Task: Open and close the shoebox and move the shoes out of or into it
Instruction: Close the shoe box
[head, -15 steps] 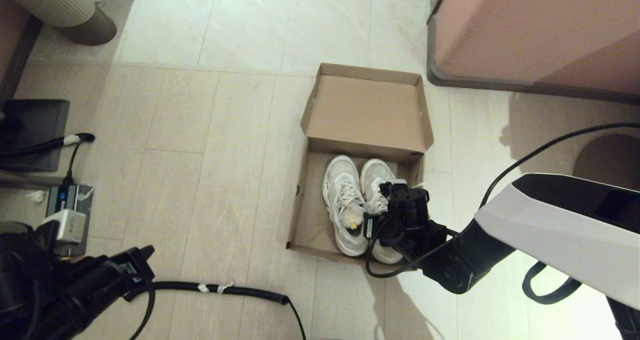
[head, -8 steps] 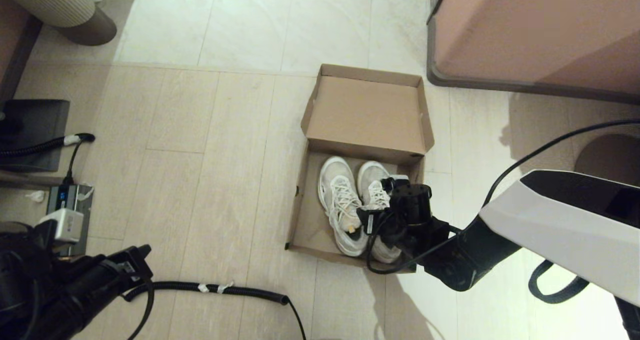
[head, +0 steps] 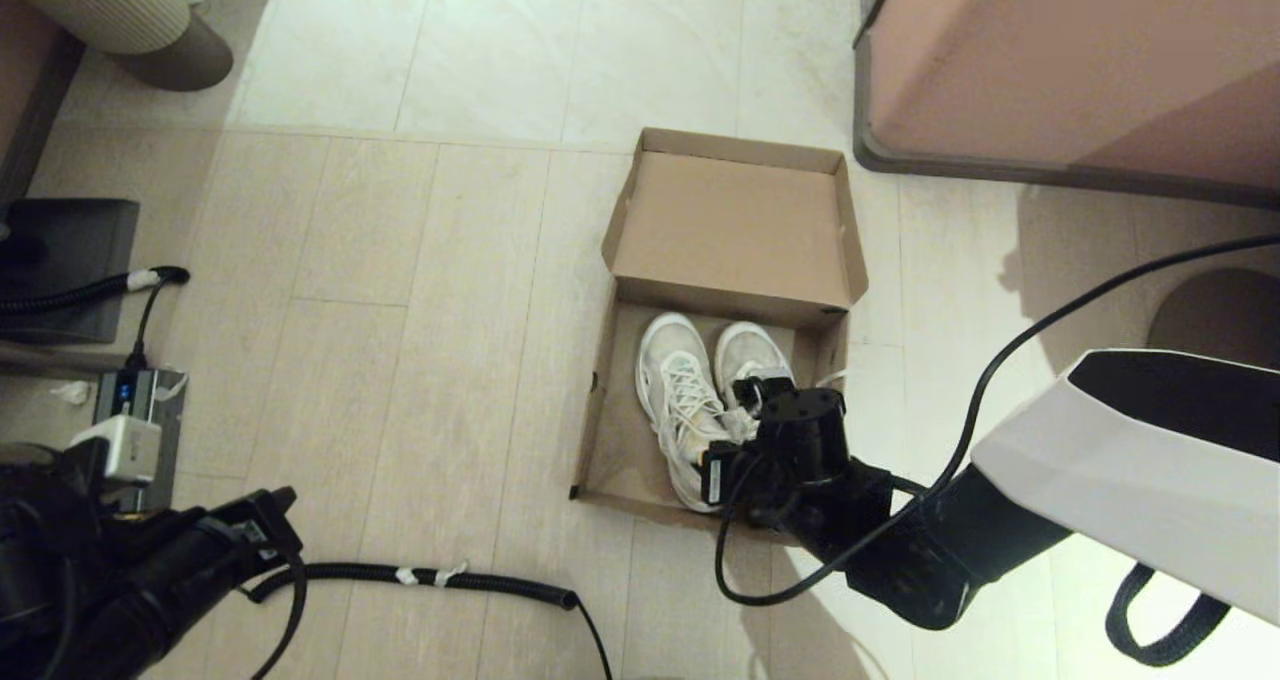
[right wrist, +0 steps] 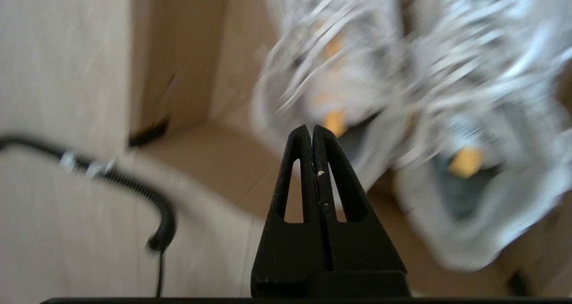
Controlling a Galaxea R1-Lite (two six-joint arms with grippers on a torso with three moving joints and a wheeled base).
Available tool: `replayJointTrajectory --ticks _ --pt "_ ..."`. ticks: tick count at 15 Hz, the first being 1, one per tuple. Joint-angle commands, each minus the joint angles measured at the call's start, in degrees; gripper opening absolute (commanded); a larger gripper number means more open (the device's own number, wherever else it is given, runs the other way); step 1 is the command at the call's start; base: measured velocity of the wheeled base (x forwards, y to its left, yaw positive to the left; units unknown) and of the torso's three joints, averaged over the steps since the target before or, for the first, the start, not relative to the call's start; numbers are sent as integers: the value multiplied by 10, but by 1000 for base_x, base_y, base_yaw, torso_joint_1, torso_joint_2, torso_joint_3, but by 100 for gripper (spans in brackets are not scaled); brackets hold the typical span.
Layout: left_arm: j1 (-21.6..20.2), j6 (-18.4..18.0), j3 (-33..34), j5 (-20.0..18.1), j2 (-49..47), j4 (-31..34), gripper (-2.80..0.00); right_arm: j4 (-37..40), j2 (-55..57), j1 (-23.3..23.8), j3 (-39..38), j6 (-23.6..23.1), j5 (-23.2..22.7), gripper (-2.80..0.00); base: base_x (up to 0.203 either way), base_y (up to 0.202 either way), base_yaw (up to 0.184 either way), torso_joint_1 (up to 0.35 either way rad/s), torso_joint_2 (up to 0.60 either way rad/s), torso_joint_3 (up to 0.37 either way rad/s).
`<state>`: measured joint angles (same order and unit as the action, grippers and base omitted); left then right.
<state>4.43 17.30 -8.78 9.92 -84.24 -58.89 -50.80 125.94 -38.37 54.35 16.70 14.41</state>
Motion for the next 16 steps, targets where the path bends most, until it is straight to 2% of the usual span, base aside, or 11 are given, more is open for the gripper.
replayJointTrajectory --ticks 1,4,6,10,14,15,16 --pt "0 1 -10 1 -1 -3 -280 -4 4 -10 2 -1 0 -280 0 0 0 0 0 0" --pt "3 1 -51 2 -16 1 -280 39 -4 -14 32 -13 5 -280 0 0 0 0 0 0" --pt "6 1 -47 9 -10 1 -280 54 -33 -20 26 -15 14 -280 0 0 0 0 0 0" --pt "5 2 -23 22 34 1 -280 114 -133 -20 3 -16 84 -280 0 0 0 0 0 0" --pt "6 -11 -12 25 43 0 -280 167 -303 -9 -78 -32 111 -280 0 0 0 0 0 0" --pt "6 -22 -13 24 43 0 -280 172 -342 8 -111 -32 114 -280 0 0 0 0 0 0" --pt "6 -29 -24 20 36 0 -280 176 -387 44 -146 -31 115 -280 0 0 0 0 0 0"
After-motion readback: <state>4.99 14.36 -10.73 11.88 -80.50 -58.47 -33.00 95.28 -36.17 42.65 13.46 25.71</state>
